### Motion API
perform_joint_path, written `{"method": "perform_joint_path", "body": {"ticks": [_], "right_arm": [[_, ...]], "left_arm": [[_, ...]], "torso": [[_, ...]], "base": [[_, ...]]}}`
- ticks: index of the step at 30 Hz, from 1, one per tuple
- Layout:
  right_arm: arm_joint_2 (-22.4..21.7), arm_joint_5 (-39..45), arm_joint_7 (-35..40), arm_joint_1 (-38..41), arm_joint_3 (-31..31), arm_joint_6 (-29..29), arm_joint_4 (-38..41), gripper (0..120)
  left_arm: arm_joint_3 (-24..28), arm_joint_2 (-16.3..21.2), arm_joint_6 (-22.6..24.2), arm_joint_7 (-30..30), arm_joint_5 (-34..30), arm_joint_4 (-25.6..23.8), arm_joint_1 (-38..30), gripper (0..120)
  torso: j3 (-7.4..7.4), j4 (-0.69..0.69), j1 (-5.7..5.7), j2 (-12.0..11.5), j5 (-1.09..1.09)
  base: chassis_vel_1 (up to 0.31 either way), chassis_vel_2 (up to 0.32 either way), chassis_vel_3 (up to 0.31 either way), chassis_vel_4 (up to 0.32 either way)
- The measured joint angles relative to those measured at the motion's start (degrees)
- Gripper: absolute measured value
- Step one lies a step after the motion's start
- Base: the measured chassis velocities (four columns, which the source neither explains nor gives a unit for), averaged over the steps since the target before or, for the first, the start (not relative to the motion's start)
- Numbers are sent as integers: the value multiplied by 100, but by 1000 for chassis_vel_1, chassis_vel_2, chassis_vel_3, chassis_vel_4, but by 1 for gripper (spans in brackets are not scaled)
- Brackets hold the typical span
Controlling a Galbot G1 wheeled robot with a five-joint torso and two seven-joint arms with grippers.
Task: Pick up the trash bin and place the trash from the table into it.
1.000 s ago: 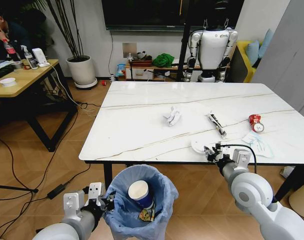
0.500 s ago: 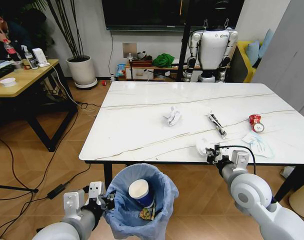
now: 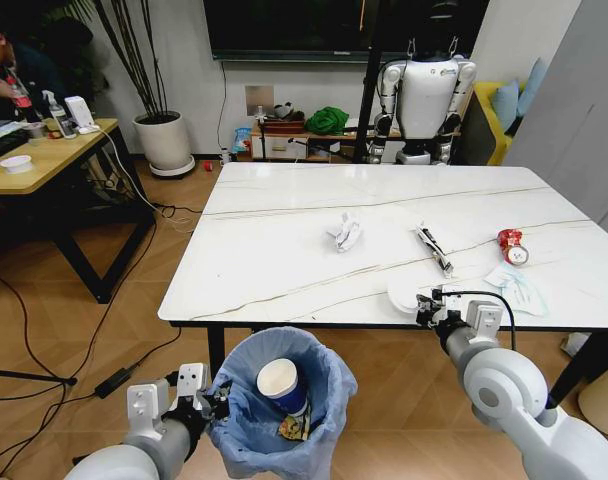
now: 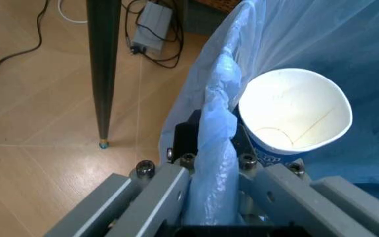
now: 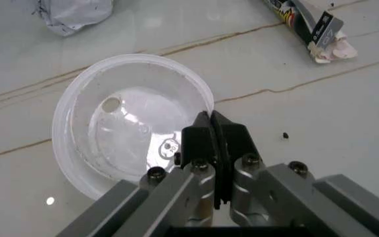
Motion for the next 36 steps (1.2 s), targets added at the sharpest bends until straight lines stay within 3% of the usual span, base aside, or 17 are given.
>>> {"method": "perform_joint_path", "body": {"ticks": [19,23,36], "right_arm": [[-199,262,-308,-474,91,-32,1564,0],[-310,222,-765,-660,-75,12,1933,0],[-727,-312,-2445,-789,-860,516,1937,0]], "left_arm": [[-39,-19,0,1,47,0,56,0],[-40,9,0,-25,39,0,23,0],[-70,21,0,-42,-1,0,-3,0]], "torso": [[0,0,0,0,-1],[0,0,0,0,-1],[0,1,0,-1,-1]], "base": [[0,0,0,0],[0,0,0,0],[0,0,0,0]]}}
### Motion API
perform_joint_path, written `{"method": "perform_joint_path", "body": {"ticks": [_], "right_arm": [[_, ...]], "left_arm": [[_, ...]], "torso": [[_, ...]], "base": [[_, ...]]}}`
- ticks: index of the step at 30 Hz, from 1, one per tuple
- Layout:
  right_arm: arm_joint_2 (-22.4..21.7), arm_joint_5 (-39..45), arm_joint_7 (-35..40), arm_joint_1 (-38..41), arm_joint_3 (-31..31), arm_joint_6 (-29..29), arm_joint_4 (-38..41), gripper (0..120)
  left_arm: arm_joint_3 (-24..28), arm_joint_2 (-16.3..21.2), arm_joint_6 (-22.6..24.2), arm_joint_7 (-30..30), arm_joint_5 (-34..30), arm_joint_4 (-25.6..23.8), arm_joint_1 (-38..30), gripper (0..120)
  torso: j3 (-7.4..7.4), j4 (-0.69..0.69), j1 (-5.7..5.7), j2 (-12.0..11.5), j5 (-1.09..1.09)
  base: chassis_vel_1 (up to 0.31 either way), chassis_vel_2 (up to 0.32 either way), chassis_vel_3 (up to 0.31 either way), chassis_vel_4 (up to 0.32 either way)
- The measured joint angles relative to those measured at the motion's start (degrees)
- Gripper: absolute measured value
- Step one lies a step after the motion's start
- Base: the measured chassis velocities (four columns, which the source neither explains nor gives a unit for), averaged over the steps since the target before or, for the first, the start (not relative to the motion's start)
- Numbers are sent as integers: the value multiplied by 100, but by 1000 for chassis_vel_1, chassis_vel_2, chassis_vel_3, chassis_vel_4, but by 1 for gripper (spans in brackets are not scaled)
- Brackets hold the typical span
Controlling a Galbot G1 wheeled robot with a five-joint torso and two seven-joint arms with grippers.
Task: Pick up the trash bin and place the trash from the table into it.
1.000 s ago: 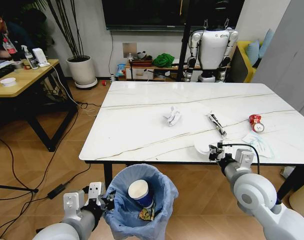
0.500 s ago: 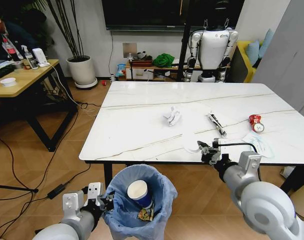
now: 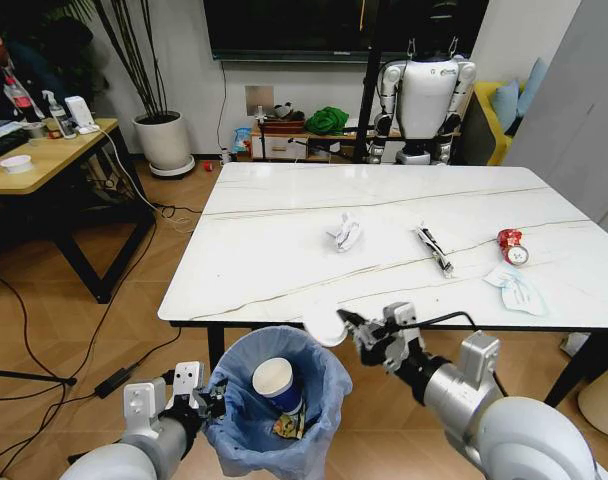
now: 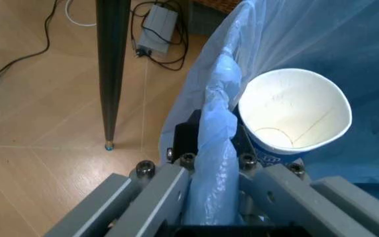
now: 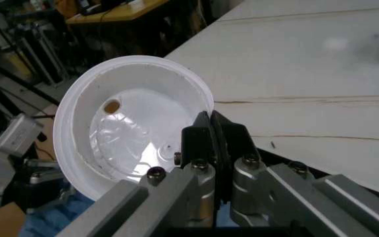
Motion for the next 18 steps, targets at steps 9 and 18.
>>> {"method": "perform_joint_path", "body": {"ticks": [9,18], "right_arm": [[-93,-860,-455,61,-633,184,-11,0],[21,-1039,-166,84,-936,11,-17,26]], "left_arm": [[-1,-96,0,-26,62,0,30,0],[-13,-199,0,-36,134,0,86,0]], "torso": [[0,0,0,0,0],[0,-1,0,0,0]], "base": [[0,0,0,0],[0,0,0,0]]}}
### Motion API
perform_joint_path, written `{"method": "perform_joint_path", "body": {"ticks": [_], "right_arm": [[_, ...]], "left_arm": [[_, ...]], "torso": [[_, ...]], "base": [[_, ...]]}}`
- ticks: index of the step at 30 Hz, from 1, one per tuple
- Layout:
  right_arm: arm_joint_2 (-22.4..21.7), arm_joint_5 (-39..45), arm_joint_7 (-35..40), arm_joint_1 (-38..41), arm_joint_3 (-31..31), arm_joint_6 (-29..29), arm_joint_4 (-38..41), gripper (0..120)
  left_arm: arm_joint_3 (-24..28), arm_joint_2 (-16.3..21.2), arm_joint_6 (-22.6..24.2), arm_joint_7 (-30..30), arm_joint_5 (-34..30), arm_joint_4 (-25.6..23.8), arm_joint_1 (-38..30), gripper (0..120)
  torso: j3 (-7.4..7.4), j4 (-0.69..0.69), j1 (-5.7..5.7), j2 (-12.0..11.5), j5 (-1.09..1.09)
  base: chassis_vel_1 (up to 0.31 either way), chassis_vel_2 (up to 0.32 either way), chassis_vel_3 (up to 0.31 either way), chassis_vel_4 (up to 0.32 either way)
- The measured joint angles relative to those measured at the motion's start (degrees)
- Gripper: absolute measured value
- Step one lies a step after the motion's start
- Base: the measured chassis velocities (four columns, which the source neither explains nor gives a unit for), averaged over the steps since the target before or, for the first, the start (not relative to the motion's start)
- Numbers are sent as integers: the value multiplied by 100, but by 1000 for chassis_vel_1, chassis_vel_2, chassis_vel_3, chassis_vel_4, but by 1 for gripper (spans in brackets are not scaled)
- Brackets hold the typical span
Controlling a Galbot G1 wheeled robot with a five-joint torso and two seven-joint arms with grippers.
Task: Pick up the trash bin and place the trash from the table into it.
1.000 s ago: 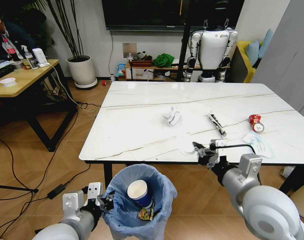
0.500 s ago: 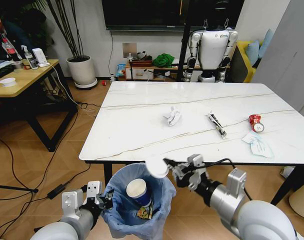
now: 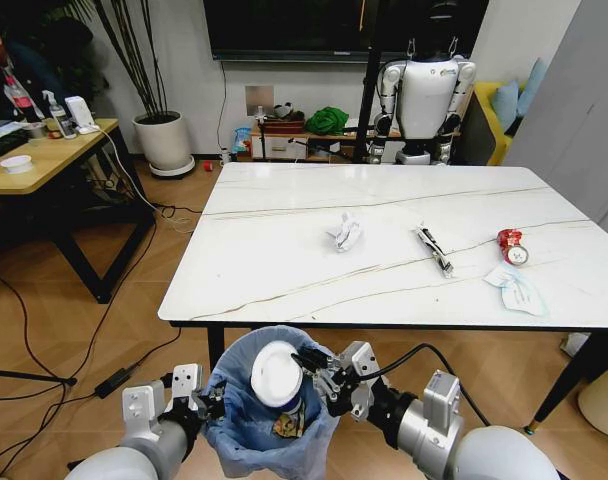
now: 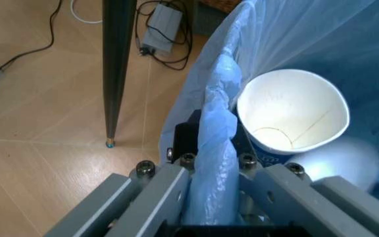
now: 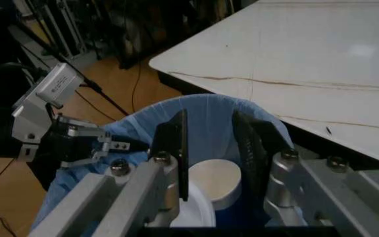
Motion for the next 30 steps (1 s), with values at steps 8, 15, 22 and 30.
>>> {"method": "perform_joint_path", "body": {"ticks": [8,15,22,30], "right_arm": [[56,1112,772,535,579,-63,-3,56],[48,2096,1989,1827,751,-18,-237,81],[250,2590,2299,2844,561,-153,-1102,98],[551,3124,3031,3960,-44,-274,-2077,100]], "left_arm": [[25,-4,0,12,5,0,3,0],[40,-21,0,36,69,0,72,0],[10,-25,0,50,89,0,140,0],[35,39,0,94,70,0,62,0]], "torso": [[0,0,0,0,1],[0,0,0,0,-1],[1,1,1,0,1],[1,-1,1,0,0]], "base": [[0,0,0,0],[0,0,0,0],[0,0,0,0],[0,0,0,0]]}}
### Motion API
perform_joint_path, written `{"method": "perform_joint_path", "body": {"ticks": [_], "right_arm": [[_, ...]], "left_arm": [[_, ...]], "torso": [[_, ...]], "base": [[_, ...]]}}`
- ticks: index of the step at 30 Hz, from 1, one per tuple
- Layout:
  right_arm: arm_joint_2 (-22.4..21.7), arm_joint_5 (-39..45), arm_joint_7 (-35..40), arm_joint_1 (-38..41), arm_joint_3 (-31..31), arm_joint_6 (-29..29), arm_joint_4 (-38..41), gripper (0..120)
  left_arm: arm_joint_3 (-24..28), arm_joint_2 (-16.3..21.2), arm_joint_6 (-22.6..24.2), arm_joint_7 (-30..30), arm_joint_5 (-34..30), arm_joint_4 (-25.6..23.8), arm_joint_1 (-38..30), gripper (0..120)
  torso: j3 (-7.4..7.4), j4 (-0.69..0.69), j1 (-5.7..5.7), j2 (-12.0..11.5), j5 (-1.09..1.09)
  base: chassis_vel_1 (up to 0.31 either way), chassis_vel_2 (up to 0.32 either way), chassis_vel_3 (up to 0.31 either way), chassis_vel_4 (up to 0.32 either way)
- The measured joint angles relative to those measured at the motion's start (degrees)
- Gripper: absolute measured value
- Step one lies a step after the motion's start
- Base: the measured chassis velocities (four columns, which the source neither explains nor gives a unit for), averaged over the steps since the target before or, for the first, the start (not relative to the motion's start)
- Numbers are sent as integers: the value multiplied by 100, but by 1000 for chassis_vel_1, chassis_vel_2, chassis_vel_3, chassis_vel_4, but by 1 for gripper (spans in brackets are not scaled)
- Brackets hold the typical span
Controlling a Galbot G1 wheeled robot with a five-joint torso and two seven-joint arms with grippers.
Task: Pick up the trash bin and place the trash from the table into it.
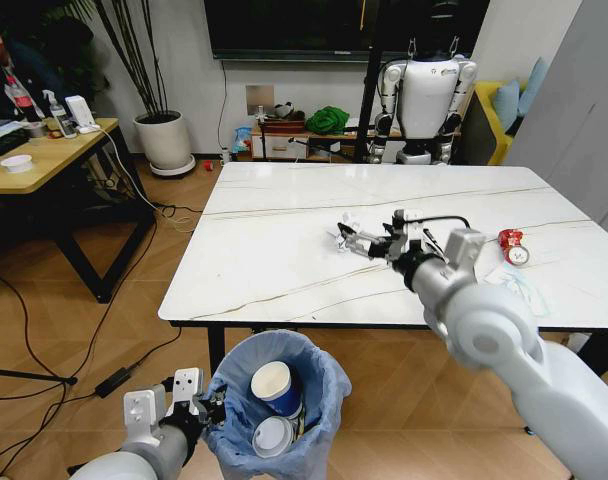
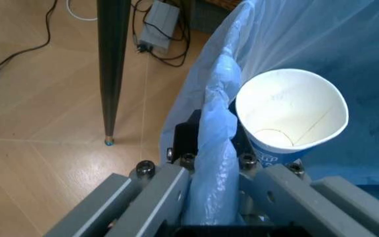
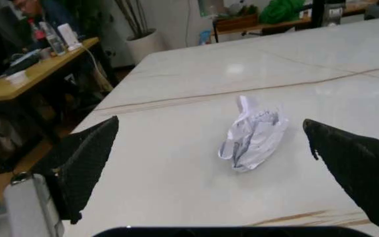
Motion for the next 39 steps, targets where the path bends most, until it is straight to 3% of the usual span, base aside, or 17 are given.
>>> {"method": "perform_joint_path", "body": {"ticks": [10,22,30,34,39], "right_arm": [[522,185,677,1033,-968,-61,-1235,100],[1012,302,1097,1523,-1385,-109,-2080,100],[1591,413,1306,1972,-1610,-102,-2753,100],[1719,373,1325,2018,-1664,-116,-3062,95],[1695,254,1322,2026,-1658,-116,-3256,75]], "left_arm": [[33,-29,0,8,6,0,-21,0],[28,-57,0,34,-2,0,-53,0],[20,-70,0,67,11,0,-64,0],[-41,-71,0,83,9,0,-41,0],[-58,-89,0,95,8,0,-31,0]], "torso": [[0,2,0,1,0],[-1,1,-1,1,0],[-1,4,0,1,-1],[-1,2,0,0,-1],[0,0,0,0,-1]], "base": [[0,0,0,0],[0,0,0,0],[0,0,0,0],[0,0,0,0],[0,0,0,0]]}}
